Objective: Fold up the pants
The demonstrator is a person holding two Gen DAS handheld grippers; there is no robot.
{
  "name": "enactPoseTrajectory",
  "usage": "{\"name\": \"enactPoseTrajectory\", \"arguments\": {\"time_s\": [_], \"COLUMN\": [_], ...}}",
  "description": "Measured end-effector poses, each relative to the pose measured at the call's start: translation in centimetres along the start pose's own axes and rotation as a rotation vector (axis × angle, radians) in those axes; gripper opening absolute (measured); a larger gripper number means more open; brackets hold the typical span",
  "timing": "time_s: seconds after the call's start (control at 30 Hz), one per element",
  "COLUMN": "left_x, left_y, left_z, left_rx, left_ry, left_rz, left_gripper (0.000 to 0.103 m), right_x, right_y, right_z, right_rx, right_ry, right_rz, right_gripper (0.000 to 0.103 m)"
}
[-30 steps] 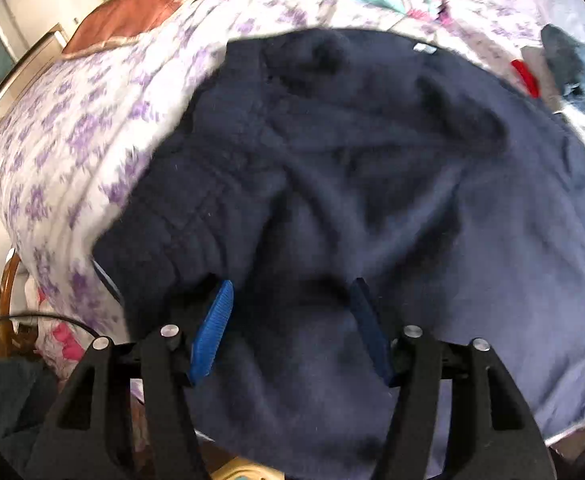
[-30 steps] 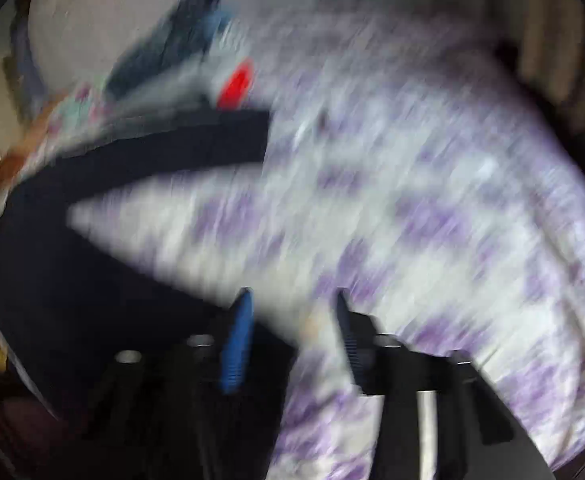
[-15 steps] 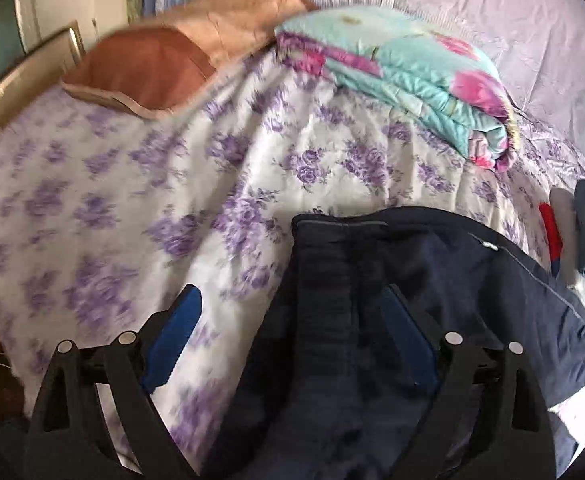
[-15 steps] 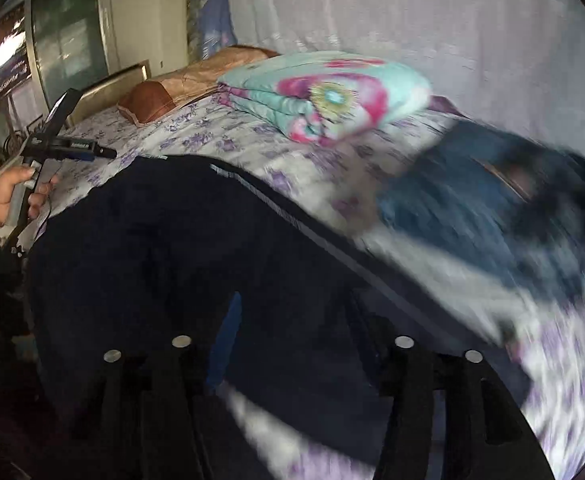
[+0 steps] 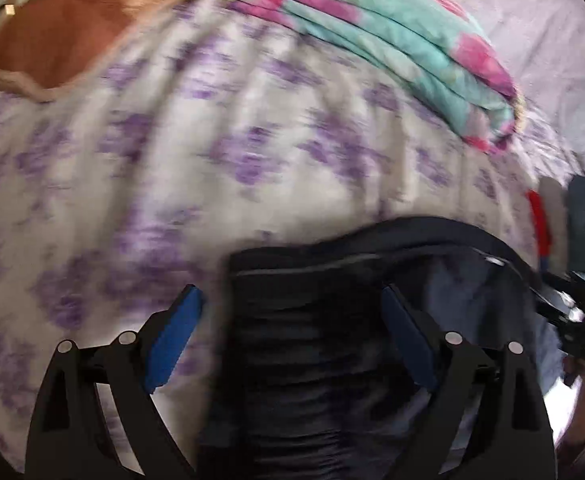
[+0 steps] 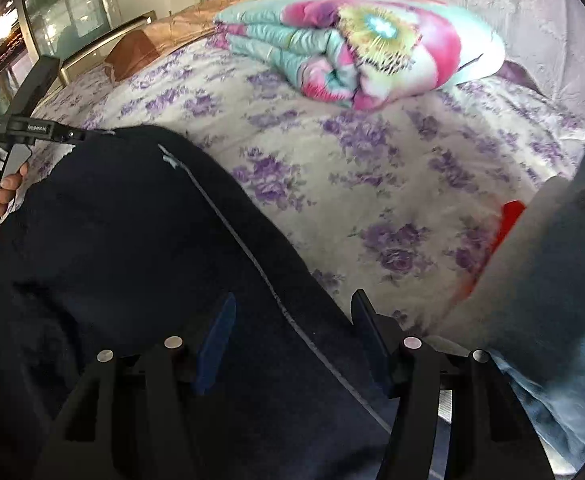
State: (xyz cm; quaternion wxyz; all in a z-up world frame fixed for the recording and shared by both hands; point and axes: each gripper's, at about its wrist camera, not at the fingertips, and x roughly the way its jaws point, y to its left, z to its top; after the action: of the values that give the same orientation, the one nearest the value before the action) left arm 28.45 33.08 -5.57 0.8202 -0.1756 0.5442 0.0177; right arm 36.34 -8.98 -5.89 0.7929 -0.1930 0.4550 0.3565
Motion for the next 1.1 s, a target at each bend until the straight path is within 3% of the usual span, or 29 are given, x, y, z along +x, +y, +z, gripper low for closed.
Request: {"name": "enactPoseTrajectory", "arguments": {"time_s": [0.1,0.13,0.17,0.2,0.23,0.37,0.47,0.63,0.8,0.93,1.0,1.1], "left_x": [1.1,1.0,0.6,0.3,-0.2,-2.3,-4.6,-9.7,-15.4,-17.5,-16.7,-14.7], "left_y": [-0.5,-0.4,-0.4,-0.3,-0.3,-1.4,-2.5,-2.3,-2.7,-1.6,-0.2,2.3], "left_z": [-0.2,-0.2,-0.2,-0.2,-0.2,-0.9,-0.9,-2.8,-6.0,-9.8,-11.9,-14.2], "left_rx": [0.012,0.002,-0.010,-0.016,-0.021,-0.002,0.027,0.048,0.164,0.252,0.252,0.194], "left_ry": [0.022,0.008,-0.008,-0.022,-0.039,-0.128,-0.206,-0.310,-0.422,-0.390,-0.330,-0.230], "left_rz": [0.041,0.041,0.031,0.029,0.025,0.061,0.046,-0.054,-0.183,-0.260,-0.241,-0.220], "left_gripper": [0.081,0.068,0.064,0.055,0.052,0.048,0.048,0.047,0.047,0.048,0.050,0.053], "right_x": [0.8,1.2,1.6,2.0,2.0,-0.2,-3.0,-10.3,-18.9,-23.6,-22.6,-17.9], "right_y": [0.3,0.4,0.3,0.1,0.3,0.4,0.6,2.7,7.0,13.0,16.7,20.4], "right_z": [0.0,0.0,0.0,0.0,-0.1,-0.3,-0.7,-2.2,-5.9,-11.5,-15.0,-18.9], "right_rx": [-0.012,-0.011,0.000,0.016,0.009,0.021,0.033,0.009,-0.057,-0.163,-0.222,-0.243], "right_ry": [0.018,0.034,0.060,0.086,0.081,-0.009,-0.083,-0.234,-0.405,-0.472,-0.416,-0.269], "right_rz": [-0.012,-0.016,0.009,0.041,0.035,0.023,0.034,0.022,0.003,0.036,0.090,0.147], "right_gripper": [0.057,0.034,0.005,0.005,0.005,0.004,0.004,0.004,0.004,0.005,0.005,0.005]}}
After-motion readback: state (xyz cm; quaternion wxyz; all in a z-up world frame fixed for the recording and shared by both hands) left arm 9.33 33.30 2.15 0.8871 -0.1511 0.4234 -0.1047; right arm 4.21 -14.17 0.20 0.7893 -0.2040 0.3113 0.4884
